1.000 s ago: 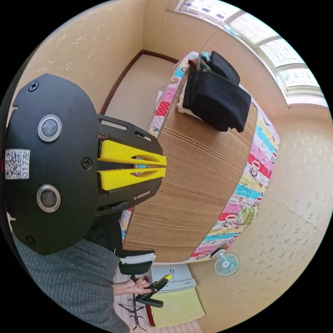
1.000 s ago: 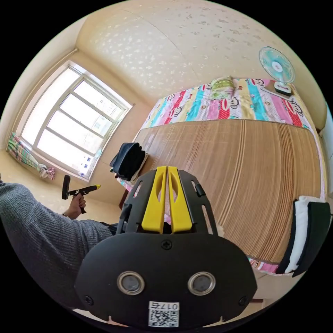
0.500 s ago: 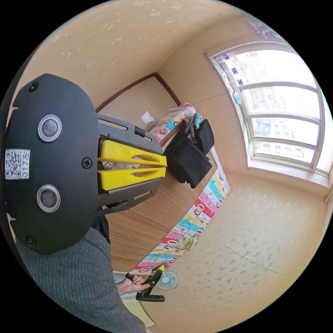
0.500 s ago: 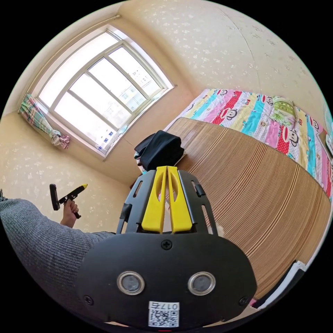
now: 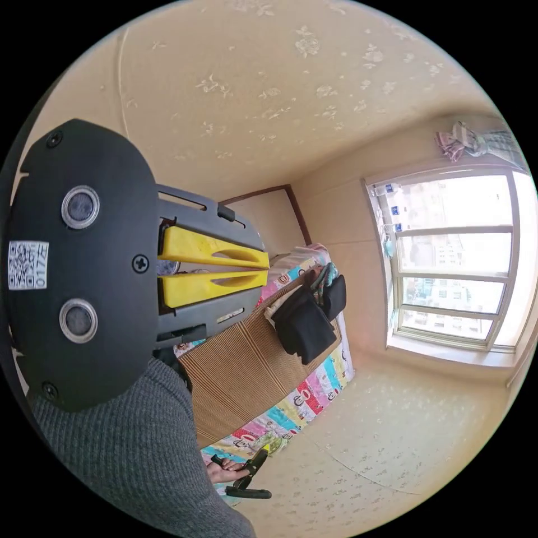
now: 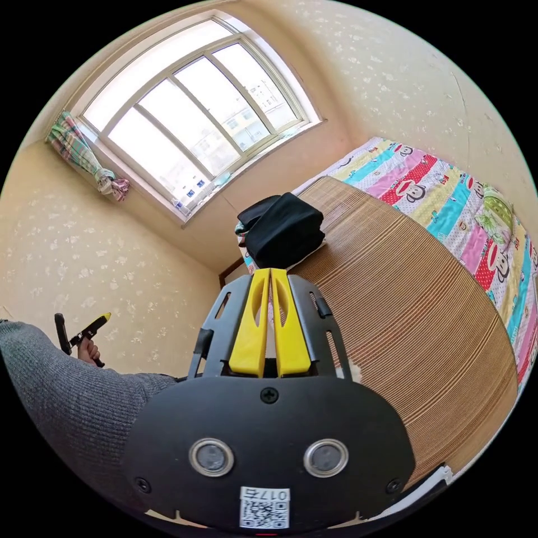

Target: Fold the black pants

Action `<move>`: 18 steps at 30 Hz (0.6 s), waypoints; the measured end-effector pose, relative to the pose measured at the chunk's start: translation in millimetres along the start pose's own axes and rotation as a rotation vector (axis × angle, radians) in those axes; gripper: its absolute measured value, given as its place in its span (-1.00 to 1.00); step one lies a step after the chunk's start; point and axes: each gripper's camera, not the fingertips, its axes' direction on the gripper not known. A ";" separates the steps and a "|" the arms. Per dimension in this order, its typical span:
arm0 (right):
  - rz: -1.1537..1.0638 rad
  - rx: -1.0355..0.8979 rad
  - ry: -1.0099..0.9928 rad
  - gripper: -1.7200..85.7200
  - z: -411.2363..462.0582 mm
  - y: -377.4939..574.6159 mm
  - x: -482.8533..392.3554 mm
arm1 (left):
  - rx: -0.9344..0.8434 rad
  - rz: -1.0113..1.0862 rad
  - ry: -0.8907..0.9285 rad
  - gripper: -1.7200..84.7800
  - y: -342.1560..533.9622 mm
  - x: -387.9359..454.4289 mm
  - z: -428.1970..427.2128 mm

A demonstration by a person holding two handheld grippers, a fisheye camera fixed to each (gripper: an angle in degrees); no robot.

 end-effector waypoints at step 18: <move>0.008 -0.073 -0.007 -0.96 211.2 168.5 18.5 | 0.206 -0.183 0.211 -0.98 -155.2 -267.5 -39.3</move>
